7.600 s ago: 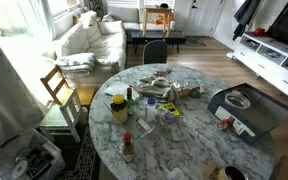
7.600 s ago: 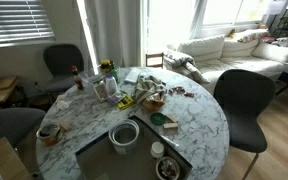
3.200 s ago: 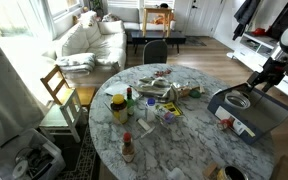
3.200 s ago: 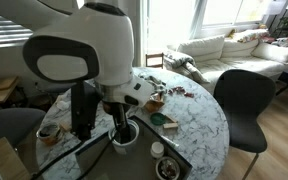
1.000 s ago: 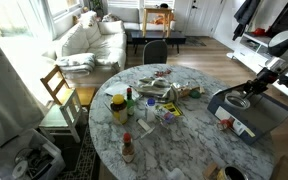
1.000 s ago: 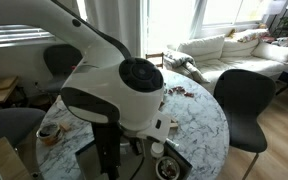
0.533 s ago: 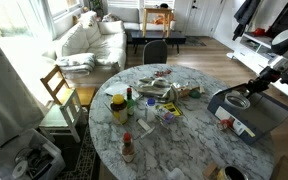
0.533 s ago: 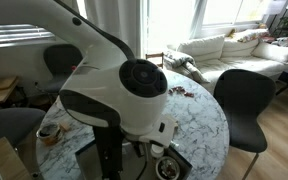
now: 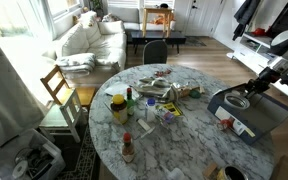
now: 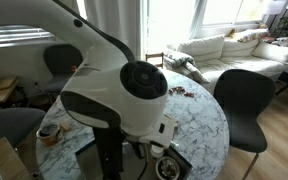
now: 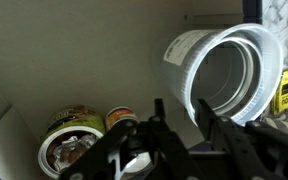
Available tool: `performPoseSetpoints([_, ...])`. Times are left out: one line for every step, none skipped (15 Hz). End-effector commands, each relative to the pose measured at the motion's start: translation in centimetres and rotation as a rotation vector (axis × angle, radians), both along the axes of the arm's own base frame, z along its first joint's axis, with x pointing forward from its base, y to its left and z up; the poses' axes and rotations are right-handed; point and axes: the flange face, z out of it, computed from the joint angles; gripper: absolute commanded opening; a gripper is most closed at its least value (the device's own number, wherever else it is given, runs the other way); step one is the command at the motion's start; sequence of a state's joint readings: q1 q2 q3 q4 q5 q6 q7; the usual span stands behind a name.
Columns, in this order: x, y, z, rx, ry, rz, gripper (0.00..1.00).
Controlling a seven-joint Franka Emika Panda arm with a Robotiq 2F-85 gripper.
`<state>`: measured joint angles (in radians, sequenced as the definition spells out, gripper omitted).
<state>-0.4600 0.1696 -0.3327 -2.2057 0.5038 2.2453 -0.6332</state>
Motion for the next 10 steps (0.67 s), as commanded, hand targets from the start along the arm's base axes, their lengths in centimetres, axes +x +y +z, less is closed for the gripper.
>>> performPoseSetpoints([-0.2,-0.3,-0.6,0.005,-0.008,0.010,0.69])
performPoseSetpoints([-0.2,-0.3,-0.7,0.008,-0.005,0.012,0.78])
performPoseSetpoints([-0.1,-0.1,-0.9,0.014,-0.005,0.013,0.84])
performPoseSetpoints([-0.1,0.0,-1.2,0.015,-0.002,0.018,0.90])
performPoseSetpoints([0.0,0.1,-1.5,0.015,0.004,0.018,0.85])
performPoseSetpoints([0.0,0.2,-1.7,0.015,0.010,0.018,0.76])
performPoseSetpoints([0.0,0.3,-1.9,0.018,0.013,0.019,0.60])
performPoseSetpoints([0.1,0.3,-2.0,0.019,0.014,0.021,0.57])
performPoseSetpoints([0.1,0.3,-2.1,0.019,0.015,0.019,0.48])
performPoseSetpoints([0.1,0.3,-2.1,0.020,0.015,0.019,0.40])
